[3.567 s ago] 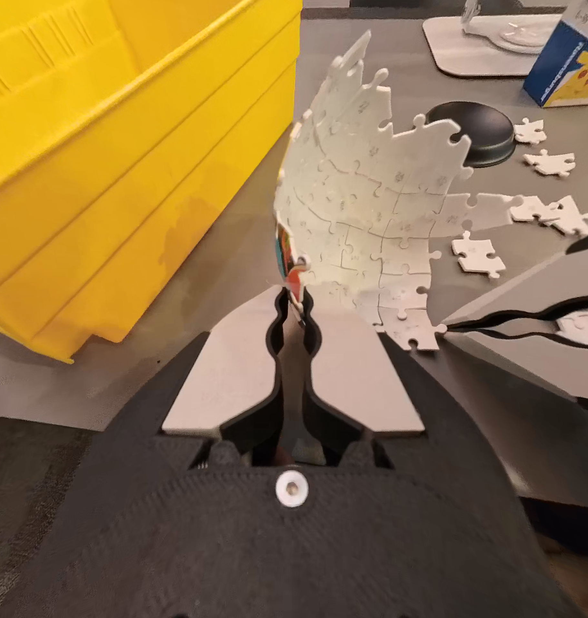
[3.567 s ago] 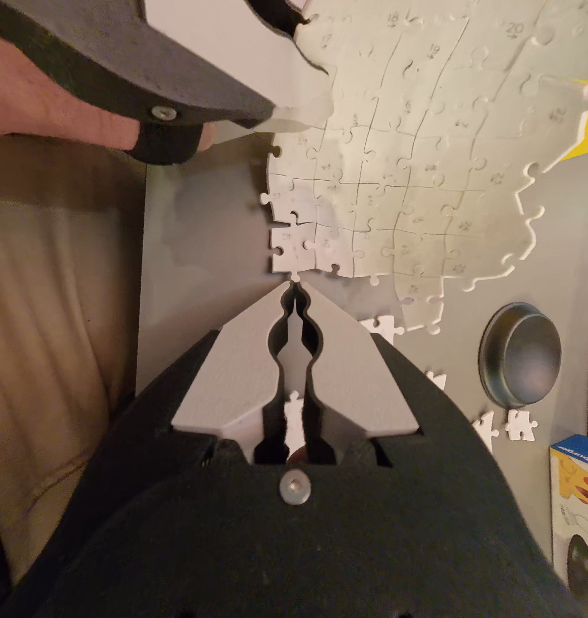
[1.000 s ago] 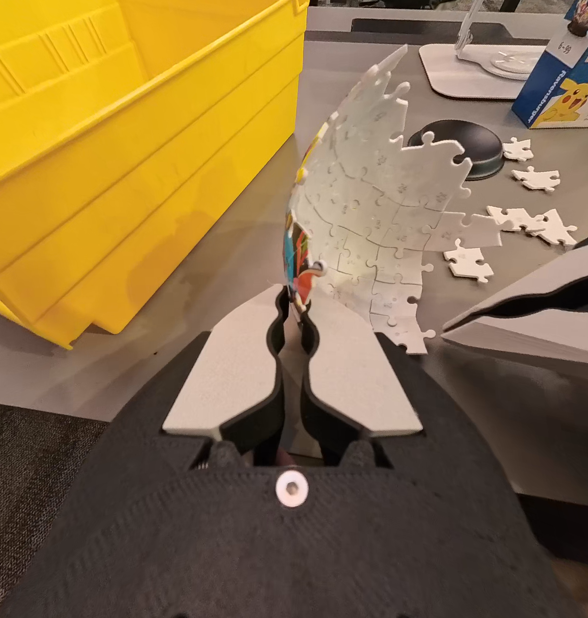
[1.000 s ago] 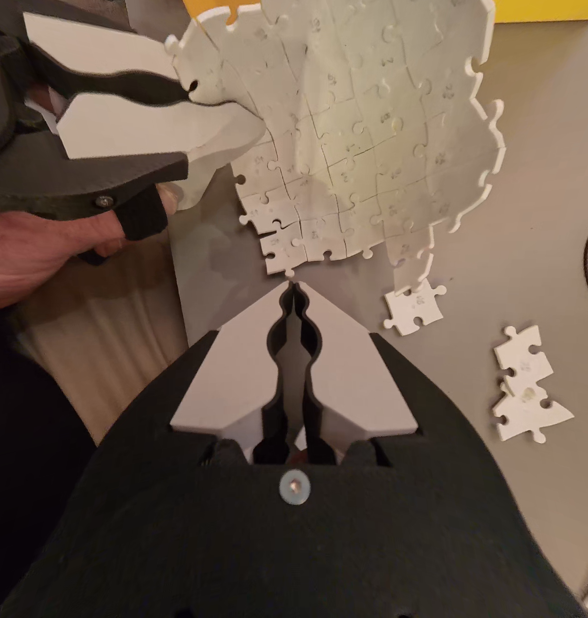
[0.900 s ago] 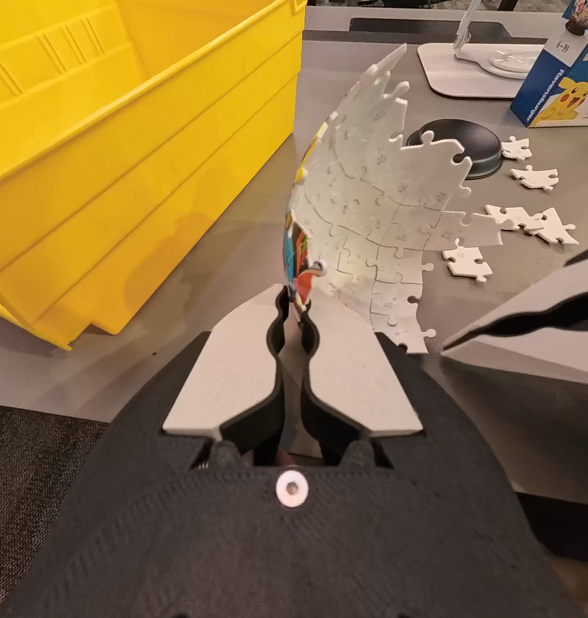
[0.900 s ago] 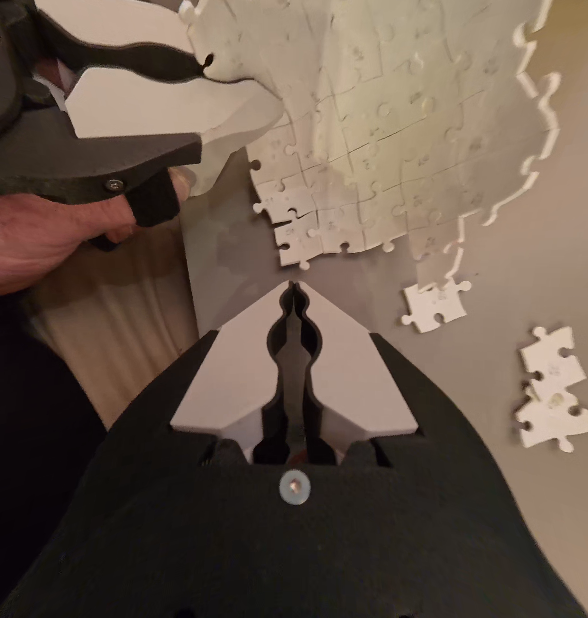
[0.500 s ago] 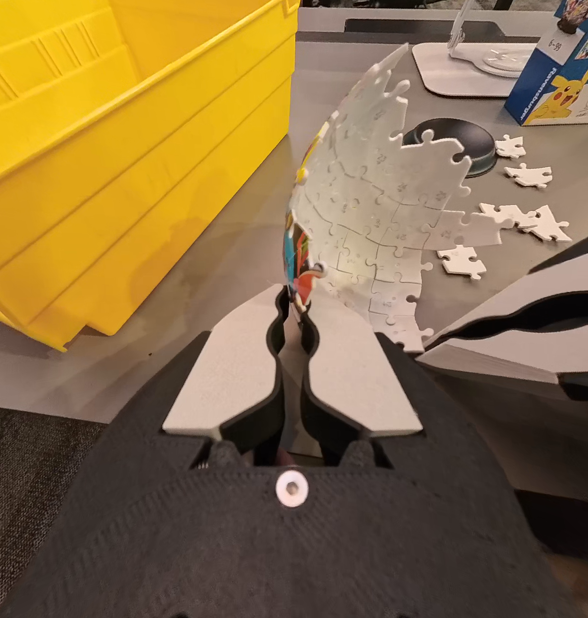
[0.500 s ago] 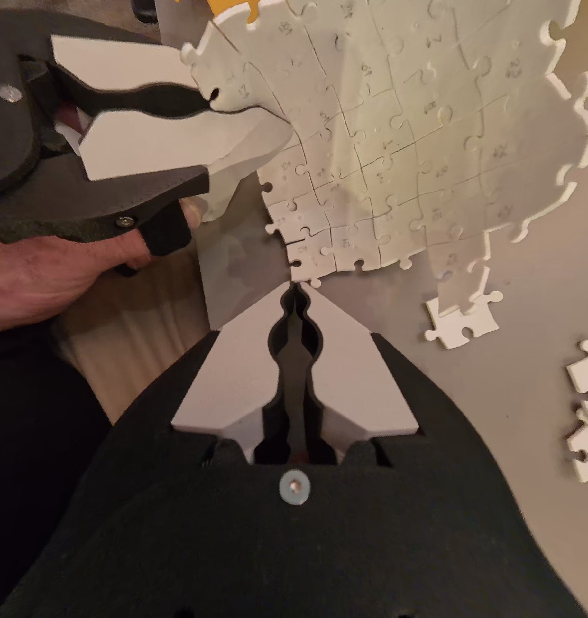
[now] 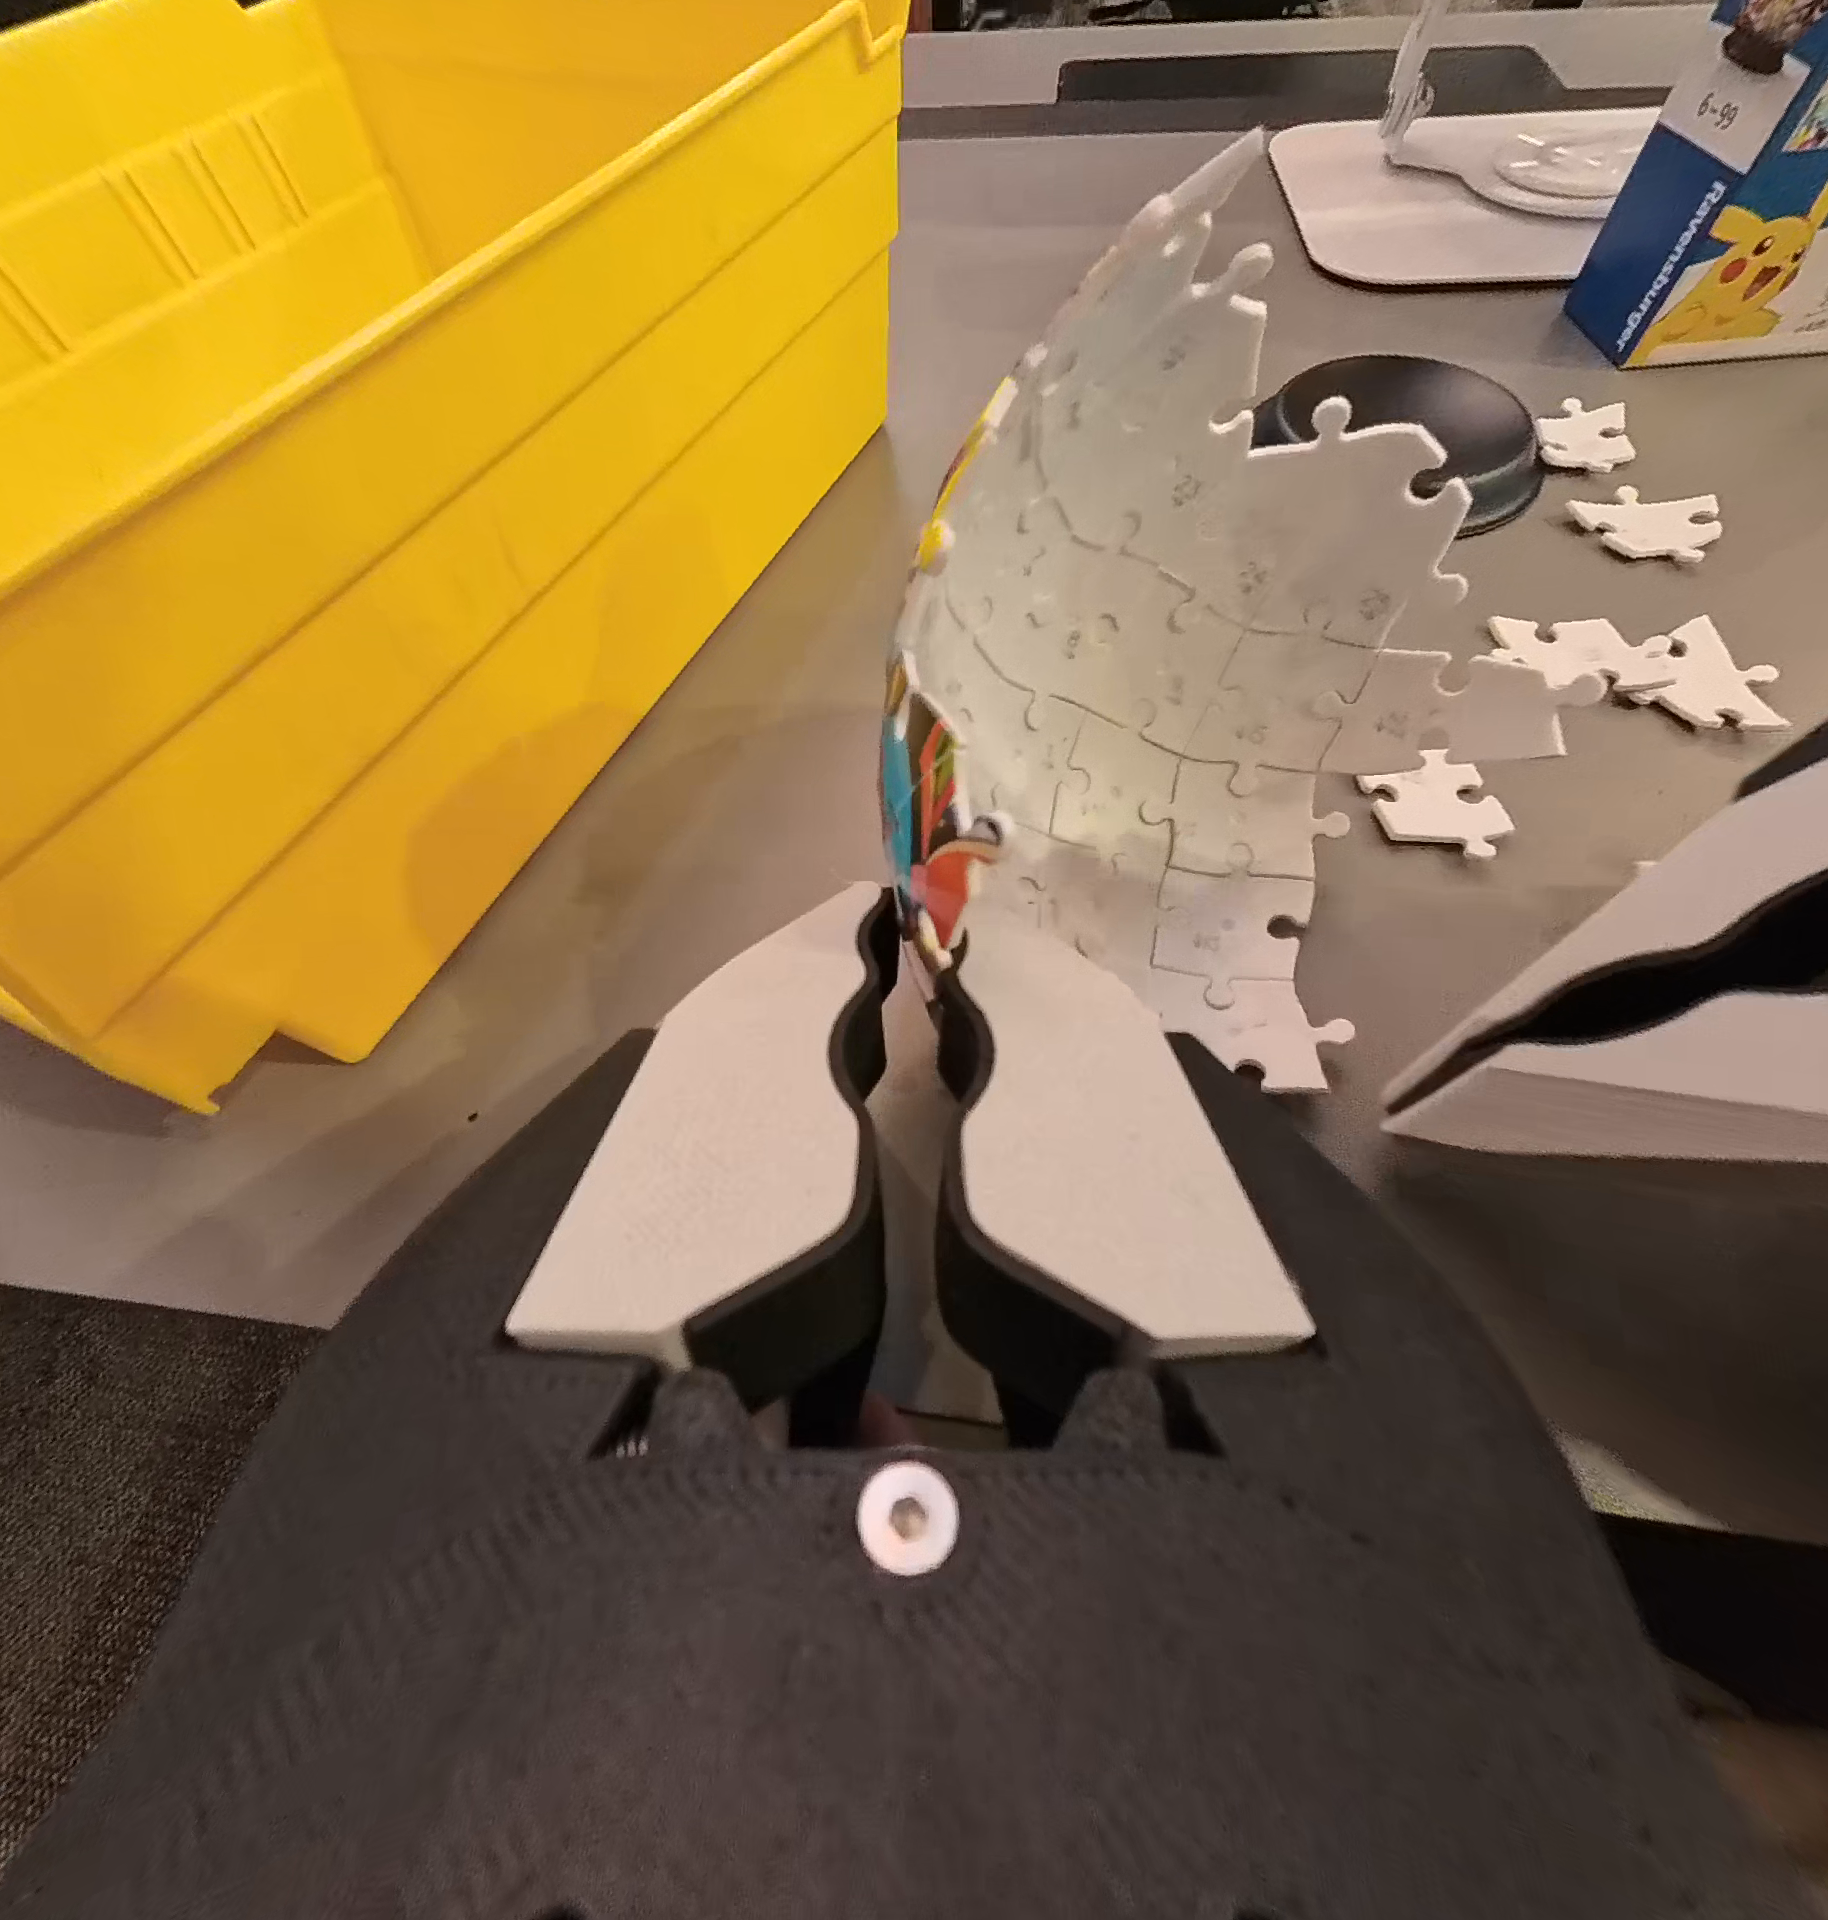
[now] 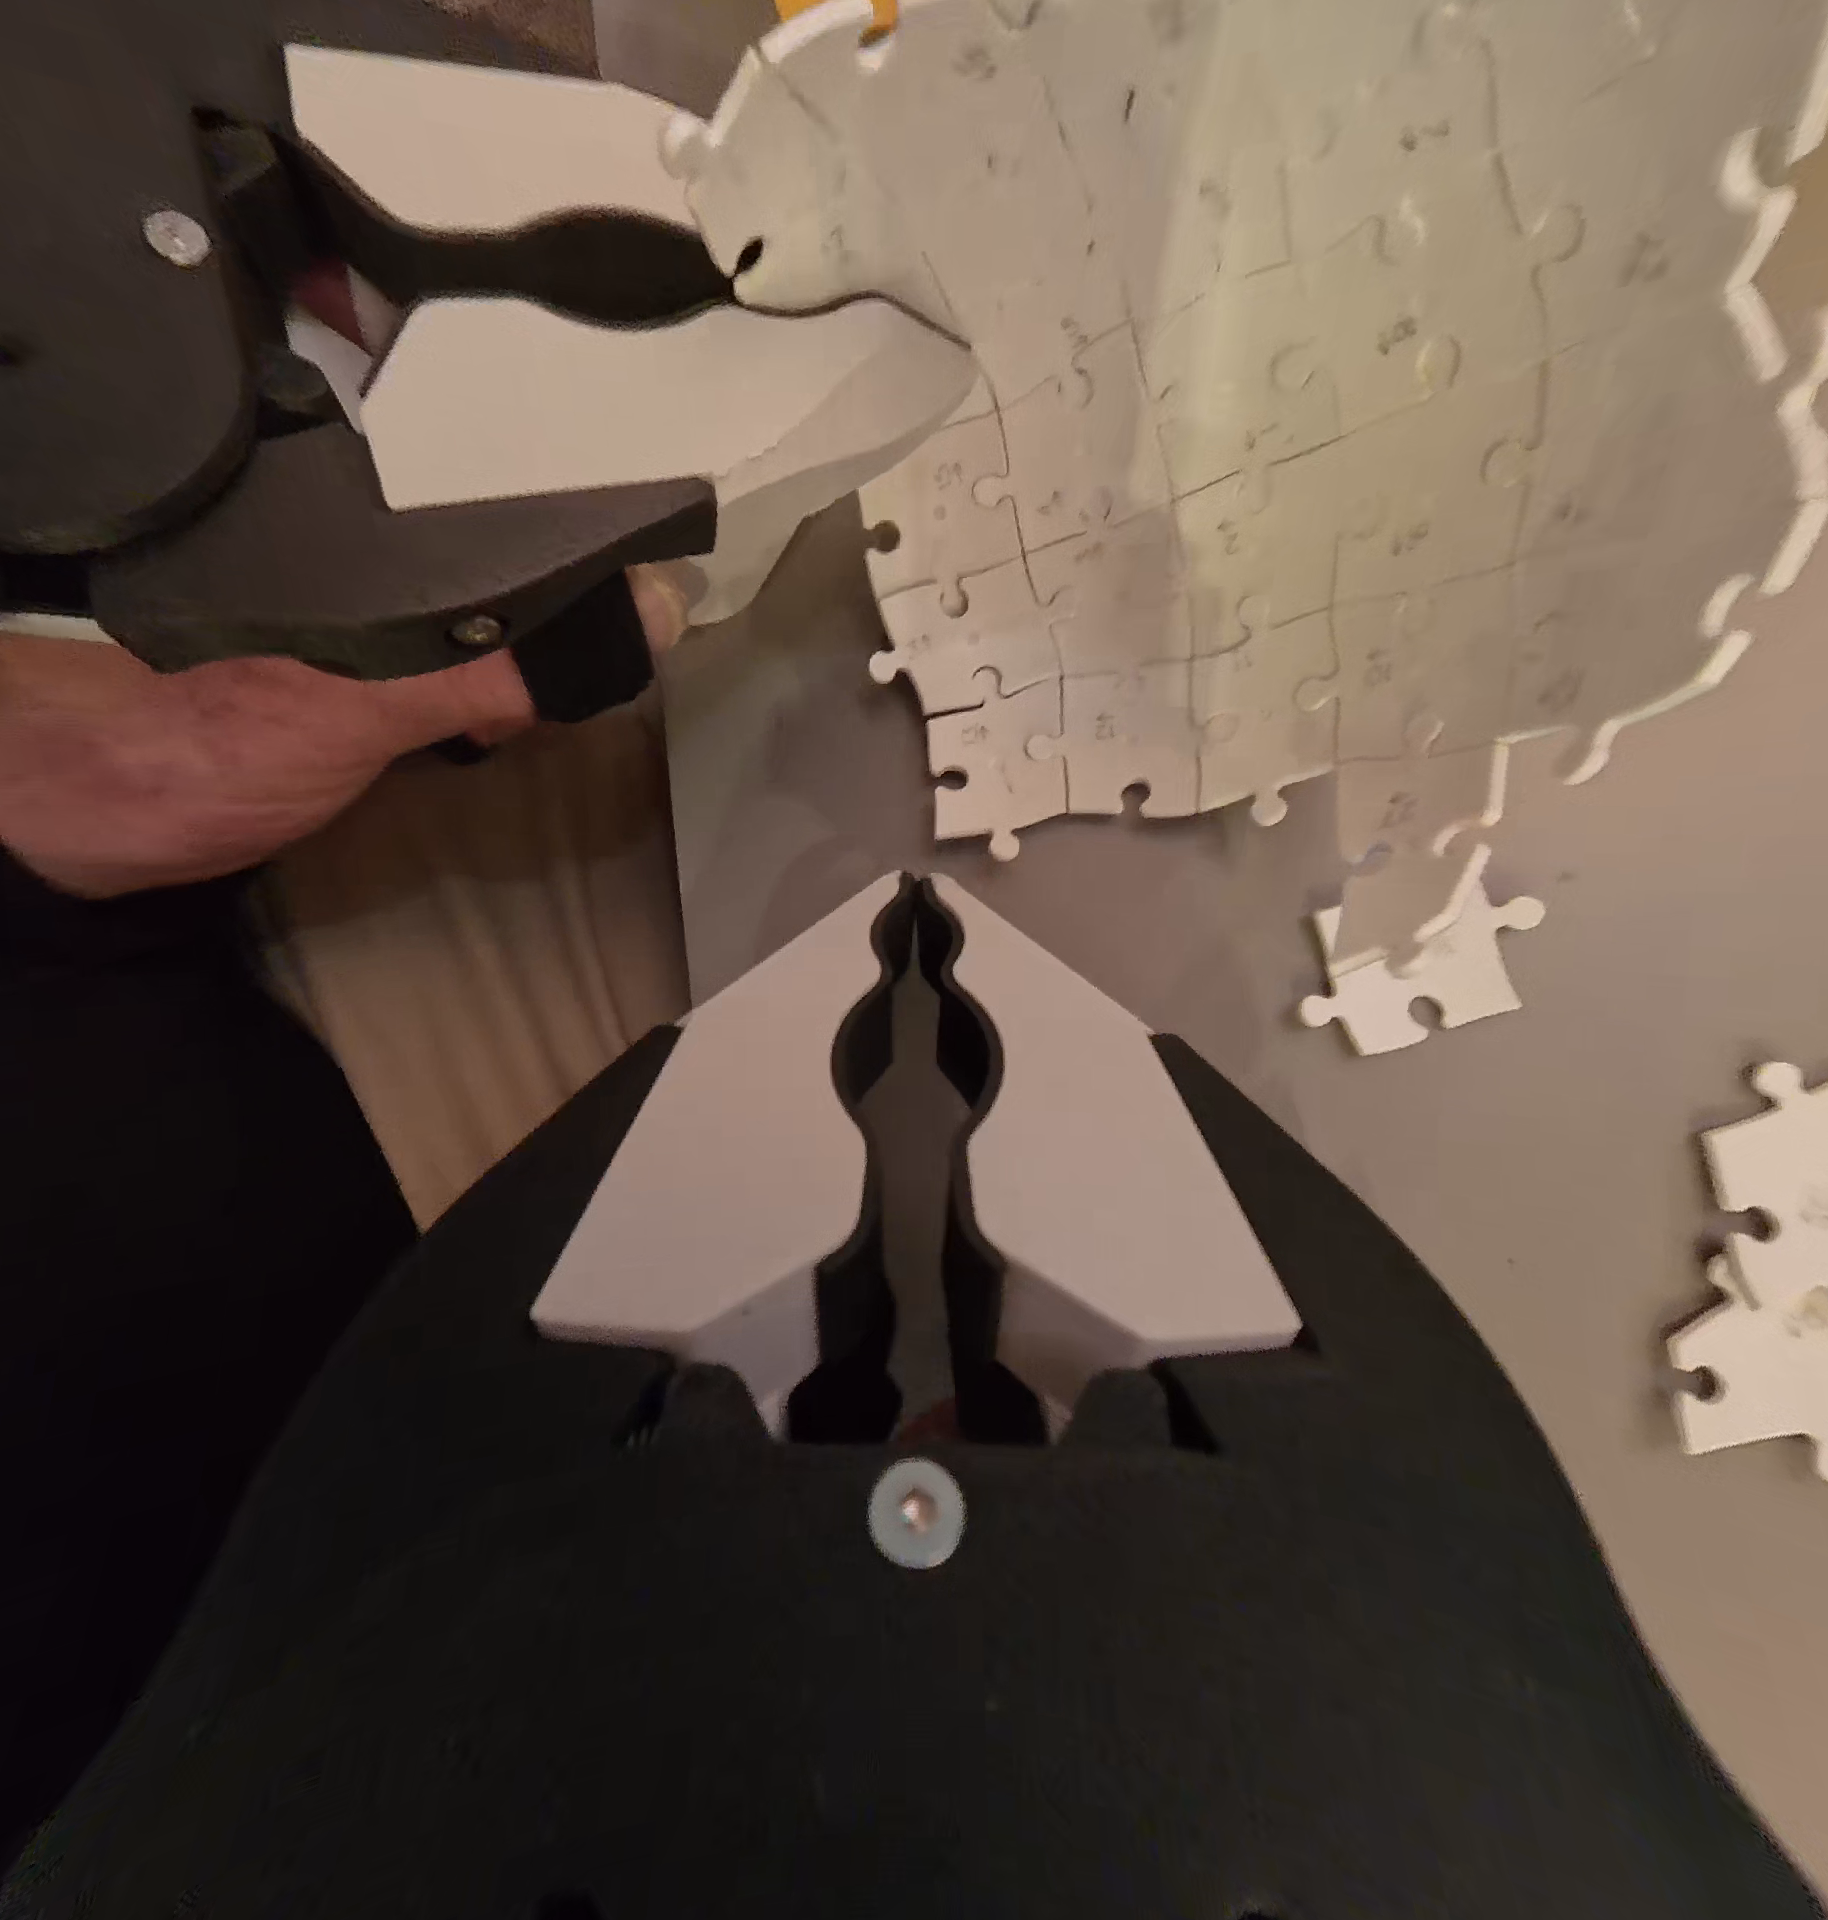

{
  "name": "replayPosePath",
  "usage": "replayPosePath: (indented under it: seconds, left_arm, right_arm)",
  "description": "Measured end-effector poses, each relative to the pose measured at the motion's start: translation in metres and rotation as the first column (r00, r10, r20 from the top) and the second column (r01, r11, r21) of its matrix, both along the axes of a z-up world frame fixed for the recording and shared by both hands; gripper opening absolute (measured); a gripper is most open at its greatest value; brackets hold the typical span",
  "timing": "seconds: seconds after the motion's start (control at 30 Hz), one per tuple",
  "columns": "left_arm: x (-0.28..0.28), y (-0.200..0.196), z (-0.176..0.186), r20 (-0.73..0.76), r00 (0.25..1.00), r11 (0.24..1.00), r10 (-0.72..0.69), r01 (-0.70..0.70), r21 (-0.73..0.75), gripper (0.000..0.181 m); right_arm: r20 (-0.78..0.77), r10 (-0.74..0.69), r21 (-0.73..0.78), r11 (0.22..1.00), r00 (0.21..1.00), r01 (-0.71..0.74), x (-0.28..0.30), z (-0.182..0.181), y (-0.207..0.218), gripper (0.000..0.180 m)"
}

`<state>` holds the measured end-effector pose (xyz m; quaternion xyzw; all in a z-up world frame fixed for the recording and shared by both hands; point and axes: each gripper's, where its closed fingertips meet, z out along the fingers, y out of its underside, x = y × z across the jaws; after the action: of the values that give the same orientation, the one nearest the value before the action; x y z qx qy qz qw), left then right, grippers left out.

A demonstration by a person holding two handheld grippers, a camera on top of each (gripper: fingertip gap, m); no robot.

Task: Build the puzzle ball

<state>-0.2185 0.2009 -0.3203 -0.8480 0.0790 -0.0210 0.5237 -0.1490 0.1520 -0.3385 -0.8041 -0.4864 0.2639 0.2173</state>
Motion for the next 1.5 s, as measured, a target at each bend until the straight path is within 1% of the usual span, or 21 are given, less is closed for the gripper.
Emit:
replayPosePath:
  seconds: [0.1,0.2,0.37,0.47,0.7,1.03,1.17,1.33,1.5]
  left_arm:
    - [0.001,0.000,0.000,0.000,1.000,1.000,-0.007,0.007,-0.001,0.005]
    - [0.003,0.000,0.000,-0.001,1.000,1.000,-0.011,0.011,-0.002,0.005]
    - [0.003,-0.001,-0.001,0.006,1.000,1.000,-0.010,0.010,-0.007,0.006]
    - [0.003,-0.001,-0.001,0.012,1.000,1.000,-0.010,0.010,-0.010,0.006]
    - [0.003,0.000,0.000,0.021,1.000,1.000,-0.008,0.008,-0.011,0.005]
    - [0.001,0.000,-0.001,0.034,0.999,1.000,0.000,0.000,-0.018,0.005]
    - [0.001,0.000,-0.001,0.038,0.999,1.000,0.002,-0.001,-0.017,0.005]
    - [0.000,0.000,-0.001,0.053,0.999,1.000,0.006,-0.005,-0.022,0.005]
    - [0.000,0.000,-0.001,0.066,0.998,1.000,0.007,-0.005,-0.029,0.005]
  right_arm:
    - [-0.066,-0.021,0.095,0.995,0.998,0.027,-0.012,0.014,0.014,0.000]
    - [-0.030,-0.020,0.163,0.986,0.999,0.024,-0.018,0.006,0.023,0.000]
    - [0.008,0.007,0.193,0.981,1.000,-0.009,-0.025,-0.009,0.022,0.000]
    - [0.015,0.011,0.205,0.979,1.000,-0.014,-0.024,-0.010,0.024,0.000]
    - [0.084,0.065,0.254,0.964,0.994,-0.084,-0.026,-0.010,0.023,0.000]
    - [0.063,0.061,0.237,0.969,0.996,-0.074,-0.028,-0.009,0.023,0.000]
    - [0.074,0.081,0.229,0.969,0.994,-0.096,-0.030,-0.010,0.022,0.000]
    - [0.144,0.131,0.205,0.966,0.981,-0.159,-0.030,-0.012,0.021,0.000]
    - [0.186,0.151,0.168,0.969,0.971,-0.183,-0.030,-0.012,0.021,0.000]
